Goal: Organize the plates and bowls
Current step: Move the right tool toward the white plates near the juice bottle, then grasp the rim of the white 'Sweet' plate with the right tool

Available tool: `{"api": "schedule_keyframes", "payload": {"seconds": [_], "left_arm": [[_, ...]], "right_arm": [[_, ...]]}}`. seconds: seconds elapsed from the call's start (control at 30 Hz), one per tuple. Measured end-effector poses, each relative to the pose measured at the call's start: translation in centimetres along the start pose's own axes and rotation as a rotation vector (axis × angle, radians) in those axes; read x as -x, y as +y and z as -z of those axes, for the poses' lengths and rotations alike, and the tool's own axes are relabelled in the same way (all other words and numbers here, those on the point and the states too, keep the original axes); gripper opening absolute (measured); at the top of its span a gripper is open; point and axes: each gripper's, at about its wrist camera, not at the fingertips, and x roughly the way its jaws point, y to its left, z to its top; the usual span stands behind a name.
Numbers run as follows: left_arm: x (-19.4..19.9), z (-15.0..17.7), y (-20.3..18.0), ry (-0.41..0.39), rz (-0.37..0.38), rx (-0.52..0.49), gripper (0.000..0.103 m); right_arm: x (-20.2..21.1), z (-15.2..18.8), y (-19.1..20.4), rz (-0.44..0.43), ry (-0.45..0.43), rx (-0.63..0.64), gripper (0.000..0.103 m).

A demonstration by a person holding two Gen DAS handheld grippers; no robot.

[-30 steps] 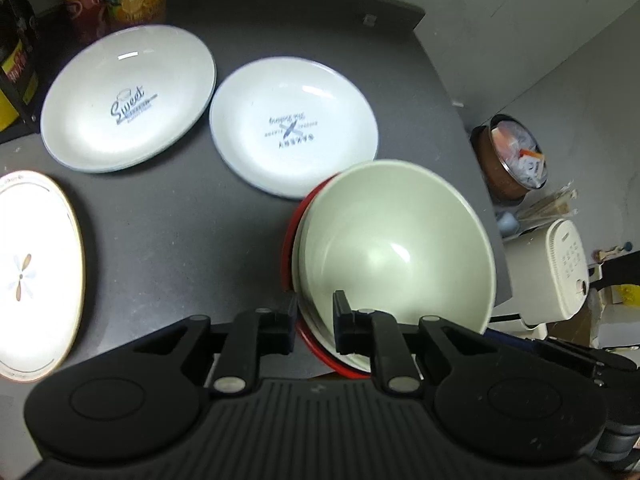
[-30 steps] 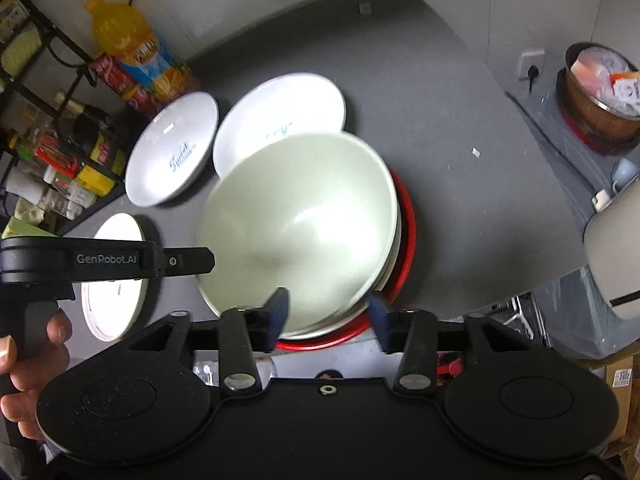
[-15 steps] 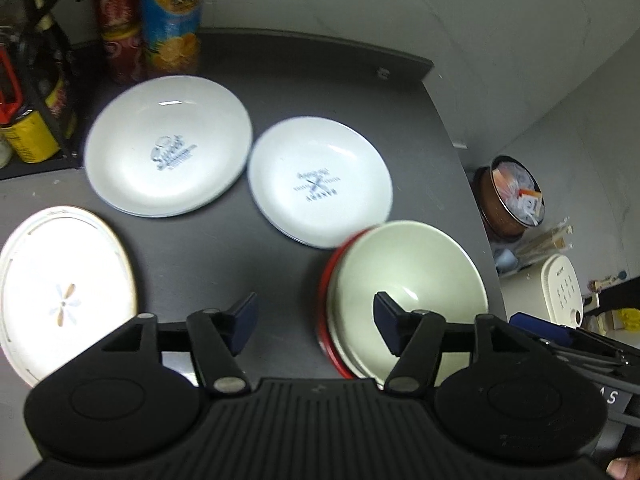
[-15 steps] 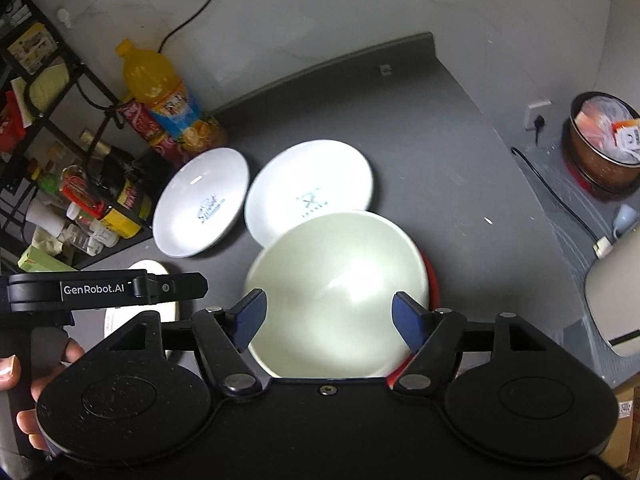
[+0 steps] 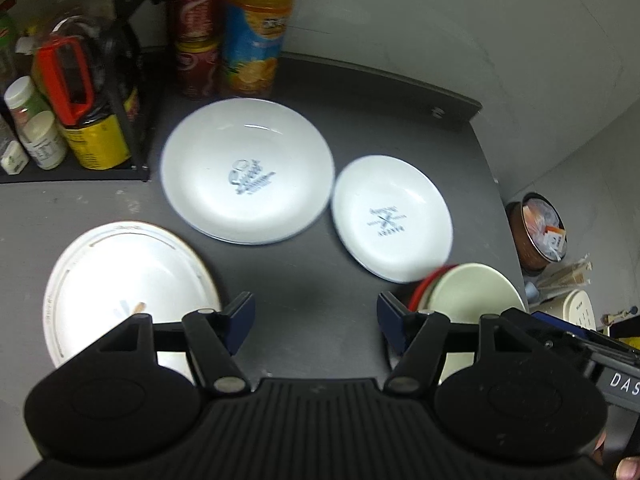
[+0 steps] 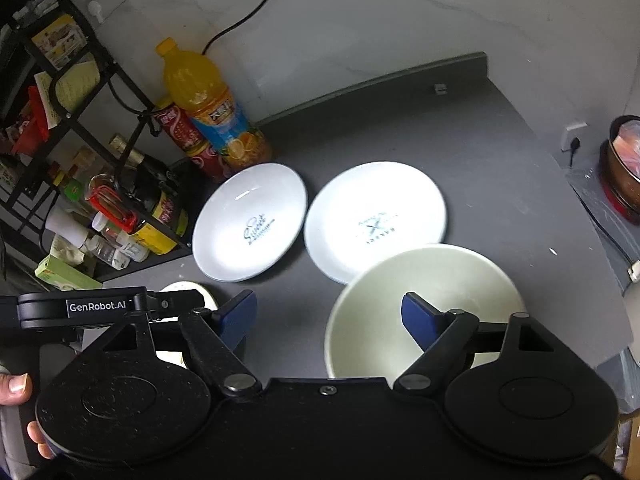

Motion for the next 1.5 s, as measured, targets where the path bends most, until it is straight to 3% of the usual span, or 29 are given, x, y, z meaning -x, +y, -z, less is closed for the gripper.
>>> {"api": "schedule_keyframes", "payload": {"seconds": [0.5, 0.97, 1.17, 1.3, 1.5], "left_arm": [[0.5, -2.3, 7.6, -0.034, -0.006, 0.086, 0.066], [-2.7, -4.5, 12.7, -0.087, 0.012, 0.204, 0.061], [-5.0, -5.4, 14.4, -0.103, 0.04, 0.265, 0.051], [-6.8, -5.8, 15.4, -0.091, 0.054, 0.323, 0.045], [-9.2, -6.4, 16.3, -0.082, 0.061, 0.38, 0.032]], "right_arm": [[-5.0, -1.6, 4.9, -0.025, 0.012, 0.054, 0.074], [-10.9, -5.0, 4.4, -0.025, 0.007, 0.017, 0.059], [-13.8, -7.0, 4.7, -0.059, 0.006, 0.034, 0.055], [-16.1, -8.3, 4.7, -0.058, 0.027, 0.03, 0.043], [-19.3, -9.9, 3.9, -0.067, 0.056, 0.016, 0.042]]}}
